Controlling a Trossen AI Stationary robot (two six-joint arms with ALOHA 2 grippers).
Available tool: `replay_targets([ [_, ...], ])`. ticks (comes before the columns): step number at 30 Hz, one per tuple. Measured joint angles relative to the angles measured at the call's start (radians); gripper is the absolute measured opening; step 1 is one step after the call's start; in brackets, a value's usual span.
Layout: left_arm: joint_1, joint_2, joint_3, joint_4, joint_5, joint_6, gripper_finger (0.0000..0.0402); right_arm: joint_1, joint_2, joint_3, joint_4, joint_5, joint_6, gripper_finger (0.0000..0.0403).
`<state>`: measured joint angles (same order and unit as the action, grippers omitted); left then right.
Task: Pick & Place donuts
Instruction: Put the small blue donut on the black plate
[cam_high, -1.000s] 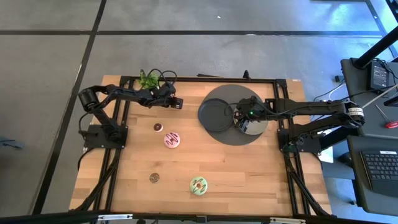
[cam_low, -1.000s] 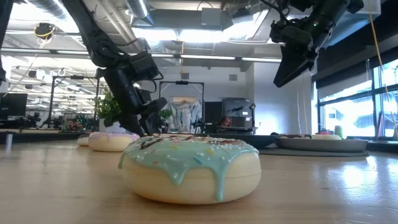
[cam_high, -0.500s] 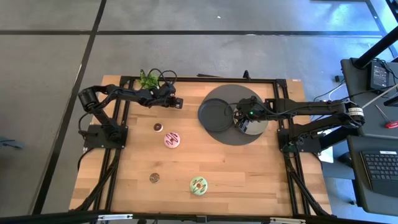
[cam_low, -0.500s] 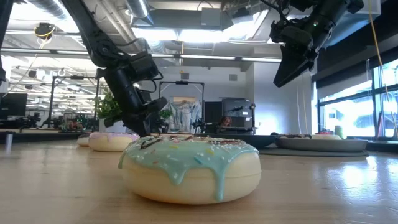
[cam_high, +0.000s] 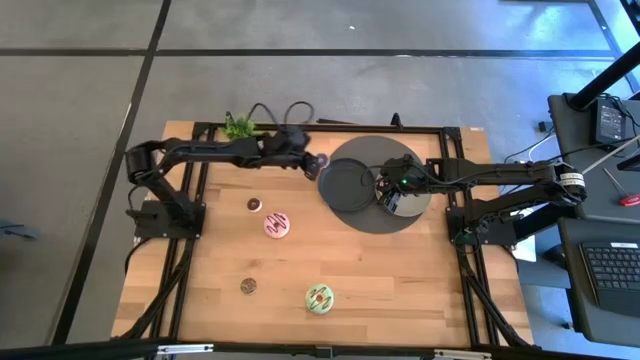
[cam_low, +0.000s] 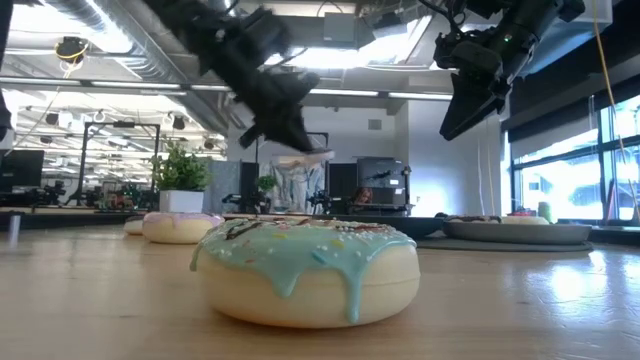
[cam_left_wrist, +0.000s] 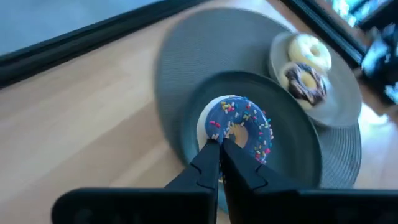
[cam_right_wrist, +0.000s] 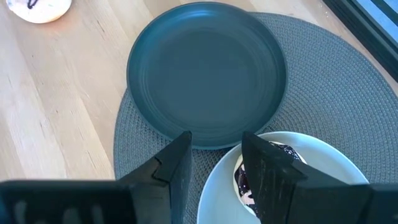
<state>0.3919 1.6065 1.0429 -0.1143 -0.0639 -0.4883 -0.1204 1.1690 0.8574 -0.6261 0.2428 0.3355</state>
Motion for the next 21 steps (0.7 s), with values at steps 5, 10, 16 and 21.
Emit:
replay_targets([
  [5, -0.024, 0.122, 0.202, -0.135, -0.019, 0.057, 0.0004, 0.0, 0.0, 0.0, 0.0, 0.0, 0.0, 0.0143],
  [10, -0.026, 0.269, 0.348, -0.2, 0.052, 0.068, 0.0004, 0.0, 0.0, 0.0, -0.004, 0.0, 0.003, 0.0143],
  [16, -0.047, 0.395, 0.422, -0.238, 0.104, 0.067, 0.0004, 0.0, 0.0, 0.0, -0.03, 0.0, 0.011, 0.0143],
  [21, -0.066, 0.438, 0.426, -0.242, 0.082, 0.056, 0.0005, 0.0, 0.0, 0.0, -0.046, 0.0, 0.023, 0.0143],
])
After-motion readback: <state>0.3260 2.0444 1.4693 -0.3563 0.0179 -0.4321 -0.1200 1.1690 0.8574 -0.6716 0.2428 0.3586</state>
